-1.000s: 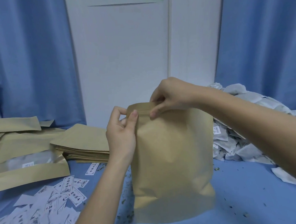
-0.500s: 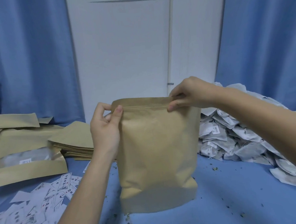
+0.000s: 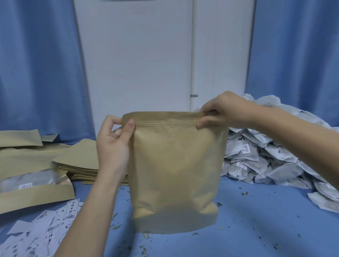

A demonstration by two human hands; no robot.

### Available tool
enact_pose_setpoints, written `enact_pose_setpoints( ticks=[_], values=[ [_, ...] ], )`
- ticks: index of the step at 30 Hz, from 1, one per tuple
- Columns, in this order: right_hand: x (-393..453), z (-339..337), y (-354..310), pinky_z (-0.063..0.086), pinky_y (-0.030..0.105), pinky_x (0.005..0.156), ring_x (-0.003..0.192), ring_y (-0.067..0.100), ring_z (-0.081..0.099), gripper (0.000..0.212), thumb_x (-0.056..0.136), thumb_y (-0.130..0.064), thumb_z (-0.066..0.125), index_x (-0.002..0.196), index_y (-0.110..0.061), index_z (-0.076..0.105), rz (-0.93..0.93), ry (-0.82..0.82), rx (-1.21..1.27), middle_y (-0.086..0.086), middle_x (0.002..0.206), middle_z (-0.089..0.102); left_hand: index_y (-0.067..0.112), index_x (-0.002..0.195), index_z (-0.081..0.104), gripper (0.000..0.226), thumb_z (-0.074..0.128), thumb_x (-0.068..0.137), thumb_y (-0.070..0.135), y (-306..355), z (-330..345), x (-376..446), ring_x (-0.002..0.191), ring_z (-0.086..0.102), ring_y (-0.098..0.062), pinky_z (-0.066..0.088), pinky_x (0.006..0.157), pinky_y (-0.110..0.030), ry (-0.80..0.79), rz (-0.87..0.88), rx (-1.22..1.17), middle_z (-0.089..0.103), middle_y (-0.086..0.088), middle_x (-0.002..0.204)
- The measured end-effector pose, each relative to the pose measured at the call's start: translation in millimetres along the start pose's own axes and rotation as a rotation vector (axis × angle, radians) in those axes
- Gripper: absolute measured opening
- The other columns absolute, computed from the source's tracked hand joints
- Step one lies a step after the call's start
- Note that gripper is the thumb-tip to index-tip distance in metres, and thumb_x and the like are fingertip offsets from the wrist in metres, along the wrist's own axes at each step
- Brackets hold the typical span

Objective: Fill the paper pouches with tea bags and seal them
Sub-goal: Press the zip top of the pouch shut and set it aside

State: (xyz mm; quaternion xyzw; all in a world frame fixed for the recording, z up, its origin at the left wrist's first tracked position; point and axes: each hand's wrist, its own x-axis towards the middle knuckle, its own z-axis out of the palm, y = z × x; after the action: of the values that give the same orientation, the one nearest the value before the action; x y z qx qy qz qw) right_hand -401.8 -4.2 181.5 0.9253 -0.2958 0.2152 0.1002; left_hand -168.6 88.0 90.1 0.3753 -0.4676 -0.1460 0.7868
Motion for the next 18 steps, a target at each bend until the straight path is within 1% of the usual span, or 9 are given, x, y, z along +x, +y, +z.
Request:
enact_pose_setpoints(
  ticks=[2,4,7,9,10,12,13,15,18],
  values=[
    [0.2,3.1,-0.6,0.032,0.013,0.052,0.058,-0.008,0.045,0.042,0.079,-0.046,0.065,0.054,-0.025,0.038,0.012,0.023,-0.026,-0.008,0.047,0.037,0.037,0.062,0.051,0.034,0.063,0.090,0.022,-1.8,-1.4,1.6,0.052,0.038,-0.015,0.031,0.051,-0.024,0.023,-0.012,-0.022,0.054,0.010,0.046],
    [-1.2,7.0,1.9,0.033,0.011,0.052,0.057,-0.009,0.046,0.043,0.074,-0.059,0.058,0.054,-0.027,0.036,0.046,0.059,-0.008,-0.009,0.046,0.037,0.035,0.063,0.050,0.032,0.063,0.090,0.023,-3.7,-2.8,2.0,0.058,0.035,-0.020,0.028,0.053,-0.029,0.038,-0.021,-0.027,0.054,0.008,0.047],
    [-3.2,13.0,5.0,0.029,0.024,0.052,0.048,0.010,0.036,0.060,0.059,-0.078,0.040,0.054,-0.020,0.028,0.096,0.137,-0.001,-0.004,0.047,0.028,0.029,0.069,0.046,0.028,0.062,0.091,0.020,-7.8,-1.3,0.4,0.048,0.037,-0.011,0.030,0.047,-0.022,0.037,-0.029,-0.030,0.053,0.011,0.045],
    [-3.1,16.9,5.2,0.026,0.031,0.054,0.048,0.012,0.028,0.063,0.057,-0.081,0.036,0.055,-0.019,0.023,0.078,0.189,0.002,-0.002,0.048,0.024,0.026,0.073,0.046,0.024,0.062,0.090,0.021,-9.9,-0.7,-0.8,0.050,0.038,-0.011,0.031,0.049,-0.023,0.048,-0.045,-0.060,0.056,0.010,0.048],
    [-3.2,17.8,5.5,0.027,0.030,0.054,0.048,0.011,0.030,0.061,0.057,-0.080,0.040,0.054,-0.021,0.025,0.074,0.219,0.027,-0.003,0.047,0.025,0.026,0.076,0.048,0.020,0.064,0.088,0.025,-10.4,-0.9,-1.6,0.054,0.041,-0.013,0.033,0.051,-0.024,0.052,-0.054,-0.078,0.059,0.009,0.052],
    [-5.5,21.4,7.4,0.029,0.016,0.051,0.051,0.003,0.039,0.048,0.058,-0.068,0.061,0.055,-0.027,0.036,0.103,0.310,0.167,-0.008,0.049,0.033,0.031,0.084,0.055,0.015,0.069,0.080,0.035,-13.7,-3.4,-5.2,0.059,0.051,-0.012,0.041,0.054,-0.022,0.039,-0.086,-0.122,0.064,0.010,0.058],
    [-7.1,24.7,8.9,0.031,0.012,0.051,0.052,-0.001,0.041,0.041,0.059,-0.058,0.071,0.057,-0.029,0.042,0.124,0.355,0.259,-0.010,0.051,0.038,0.034,0.089,0.056,0.022,0.072,0.075,0.039,-18.1,-5.7,-7.9,0.060,0.057,-0.008,0.045,0.054,-0.020,0.011,-0.118,-0.136,0.066,0.011,0.061],
    [-10.9,32.7,9.9,0.031,0.008,0.051,0.053,-0.003,0.041,0.034,0.060,-0.042,0.080,0.059,-0.029,0.049,0.159,0.425,0.395,-0.012,0.053,0.043,0.035,0.096,0.060,0.041,0.084,0.063,0.043,-27.9,-9.7,-16.2,0.067,0.067,-0.006,0.050,0.055,-0.018,-0.106,-0.242,-0.096,0.071,0.009,0.073],
    [-15.4,43.6,9.0,0.031,0.007,0.052,0.053,-0.002,0.043,0.024,0.065,-0.036,0.080,0.067,-0.028,0.057,0.236,0.541,0.545,-0.012,0.052,0.047,0.020,0.092,0.068,0.056,0.087,0.042,0.038,-44.1,-14.1,-29.9,0.085,0.071,-0.021,0.055,0.060,-0.024,-0.286,-0.474,-0.040,0.074,-0.003,0.091]
  ],
)
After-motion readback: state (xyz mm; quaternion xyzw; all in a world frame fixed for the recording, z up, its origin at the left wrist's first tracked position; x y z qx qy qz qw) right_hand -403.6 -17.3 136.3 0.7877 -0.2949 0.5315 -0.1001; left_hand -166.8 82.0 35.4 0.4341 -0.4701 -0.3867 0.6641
